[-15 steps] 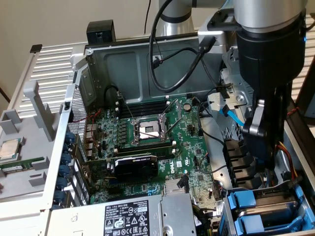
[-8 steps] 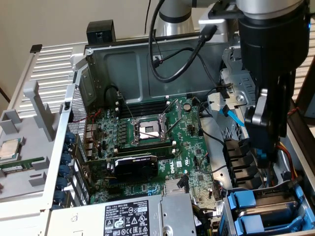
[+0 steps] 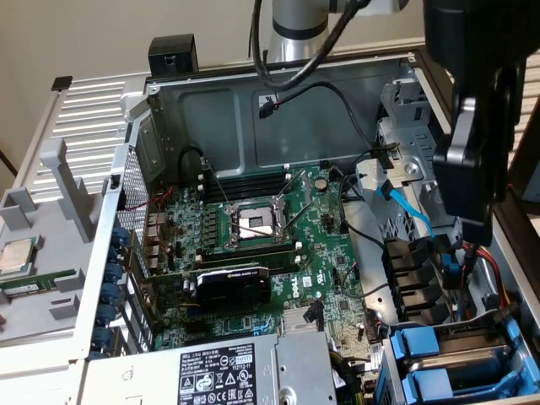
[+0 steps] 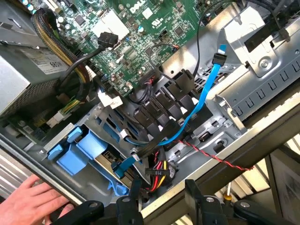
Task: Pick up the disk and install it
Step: 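Insert the first disk wire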
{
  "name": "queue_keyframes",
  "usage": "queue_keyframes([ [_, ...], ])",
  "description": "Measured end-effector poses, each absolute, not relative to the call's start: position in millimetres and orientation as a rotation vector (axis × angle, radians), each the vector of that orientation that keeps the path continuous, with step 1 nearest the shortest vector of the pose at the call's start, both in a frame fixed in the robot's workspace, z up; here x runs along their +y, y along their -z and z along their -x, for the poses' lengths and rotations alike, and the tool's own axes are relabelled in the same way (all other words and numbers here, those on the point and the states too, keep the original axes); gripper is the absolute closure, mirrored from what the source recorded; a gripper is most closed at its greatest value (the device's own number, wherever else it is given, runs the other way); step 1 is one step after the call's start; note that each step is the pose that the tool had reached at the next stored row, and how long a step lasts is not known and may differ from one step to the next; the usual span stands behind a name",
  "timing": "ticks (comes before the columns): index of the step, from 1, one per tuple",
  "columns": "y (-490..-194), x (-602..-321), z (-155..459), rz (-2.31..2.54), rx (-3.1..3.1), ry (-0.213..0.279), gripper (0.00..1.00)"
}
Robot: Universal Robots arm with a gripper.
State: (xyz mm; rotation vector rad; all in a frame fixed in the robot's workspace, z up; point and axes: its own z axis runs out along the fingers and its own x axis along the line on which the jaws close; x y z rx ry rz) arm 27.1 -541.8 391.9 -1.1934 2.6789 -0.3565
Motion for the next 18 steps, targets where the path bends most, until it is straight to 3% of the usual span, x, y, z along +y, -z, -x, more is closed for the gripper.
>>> queue_keyframes([
  [8, -422.0, -553.8, -27.1, 1.196, 2.686, 0.352, 0.51],
  [13, -425.6, -559.0, -27.1, 1.207, 2.711, 0.316, 0.51],
  [18, -425.6, -559.1, -27.1, 1.208, 2.713, 0.311, 0.51],
])
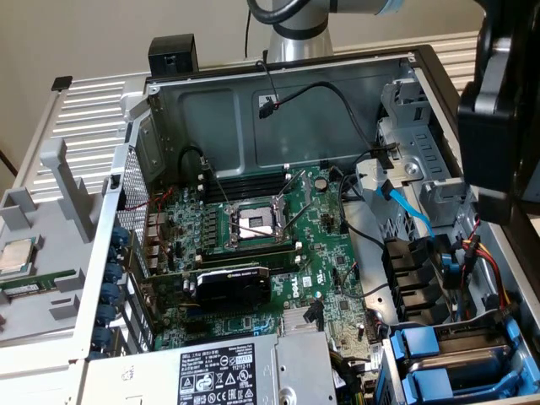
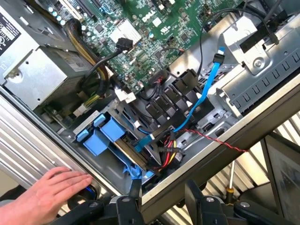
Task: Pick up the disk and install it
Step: 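Insert the first disk wire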
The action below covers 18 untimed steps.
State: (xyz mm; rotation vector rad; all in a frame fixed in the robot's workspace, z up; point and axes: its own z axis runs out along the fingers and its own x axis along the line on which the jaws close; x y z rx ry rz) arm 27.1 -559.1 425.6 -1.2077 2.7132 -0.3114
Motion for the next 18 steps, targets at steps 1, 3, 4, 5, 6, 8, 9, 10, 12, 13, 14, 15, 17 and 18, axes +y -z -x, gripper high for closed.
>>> queue_keyframes([
  [1, -425.6, -559.1, -27.1, 1.208, 2.713, 0.311, 0.51],
  [3, -425.6, -559.1, -27.1, 1.208, 2.714, 0.311, 0.51],
  [4, -425.6, -559.1, -27.1, 1.208, 2.714, 0.311, 0.51],
  [5, -425.6, -559.1, -27.1, 1.208, 2.714, 0.311, 0.51],
  [6, -425.6, -559.1, -27.1, 1.208, 2.714, 0.311, 0.51],
  [8, -425.6, -559.1, -27.1, 1.208, 2.714, 0.311, 0.51],
  [9, -425.6, -559.1, -27.1, 1.208, 2.714, 0.311, 0.51],
  [10, -425.6, -559.1, -27.1, 1.208, 2.714, 0.311, 0.51],
  [12, -425.6, -559.3, -27.0, 1.215, 2.711, 0.31, 0.51],
  [13, -425.6, -559.3, -27.1, 1.23, 2.703, 0.309, 0.51],
  [14, -425.6, -559.2, -27.0, 1.248, 2.693, 0.307, 0.51],
  [15, -425.6, -559.3, -26.9, 1.267, 2.683, 0.305, 0.51],
  [17, -425.6, -559.2, -26.8, 1.313, 2.657, 0.301, 0.51],
  [18, -425.6, -559.2, -26.8, 1.337, 2.643, 0.298, 0.51],
])
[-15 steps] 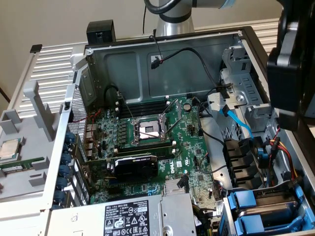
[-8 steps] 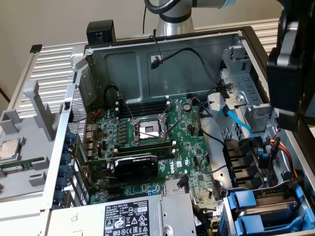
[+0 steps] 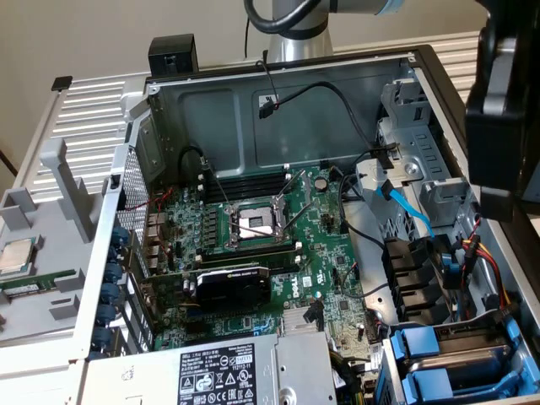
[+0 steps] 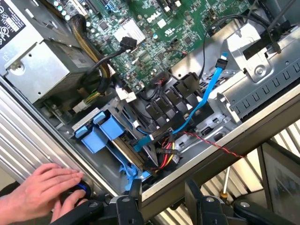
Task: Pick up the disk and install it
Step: 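Insert the first disk wire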
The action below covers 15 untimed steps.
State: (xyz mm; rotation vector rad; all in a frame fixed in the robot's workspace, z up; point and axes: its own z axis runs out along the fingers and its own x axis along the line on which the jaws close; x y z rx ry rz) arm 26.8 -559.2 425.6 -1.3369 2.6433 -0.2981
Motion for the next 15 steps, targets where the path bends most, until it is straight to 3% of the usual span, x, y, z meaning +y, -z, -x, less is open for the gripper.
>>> queue_keyframes([
  [15, -424.3, -560.9, -26.2, 1.617, 2.466, 0.269, 0.51],
])
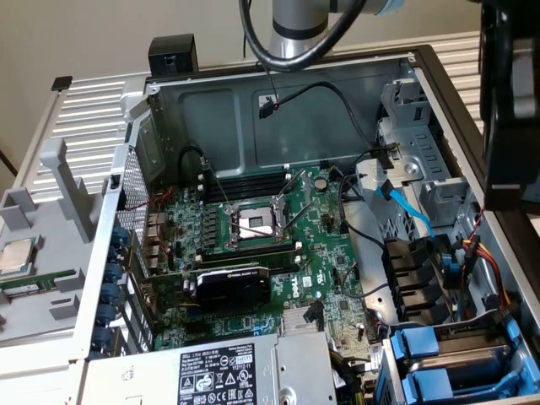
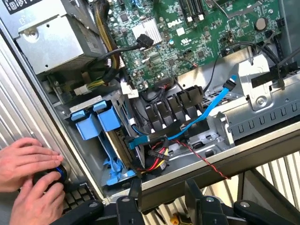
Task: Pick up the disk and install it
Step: 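Insert the first disk wire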
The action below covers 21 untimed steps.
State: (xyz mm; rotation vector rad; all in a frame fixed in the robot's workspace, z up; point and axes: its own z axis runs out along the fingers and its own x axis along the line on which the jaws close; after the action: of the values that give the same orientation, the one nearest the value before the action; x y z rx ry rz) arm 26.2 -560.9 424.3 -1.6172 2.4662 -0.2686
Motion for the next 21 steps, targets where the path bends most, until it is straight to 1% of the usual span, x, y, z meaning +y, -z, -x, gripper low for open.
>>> queue_keyframes([
  [7, -420.5, -575.8, -25.4, 1.63, 2.463, 0.263, 0.51],
  [11, -418.3, -576.9, -25.4, 1.664, 2.469, 0.25, 0.51],
  [15, -417.2, -576.9, -25.3, 1.711, 2.463, 0.268, 0.51],
  [21, -417.3, -576.8, -25.2, 1.802, 2.421, 0.241, 0.51],
])
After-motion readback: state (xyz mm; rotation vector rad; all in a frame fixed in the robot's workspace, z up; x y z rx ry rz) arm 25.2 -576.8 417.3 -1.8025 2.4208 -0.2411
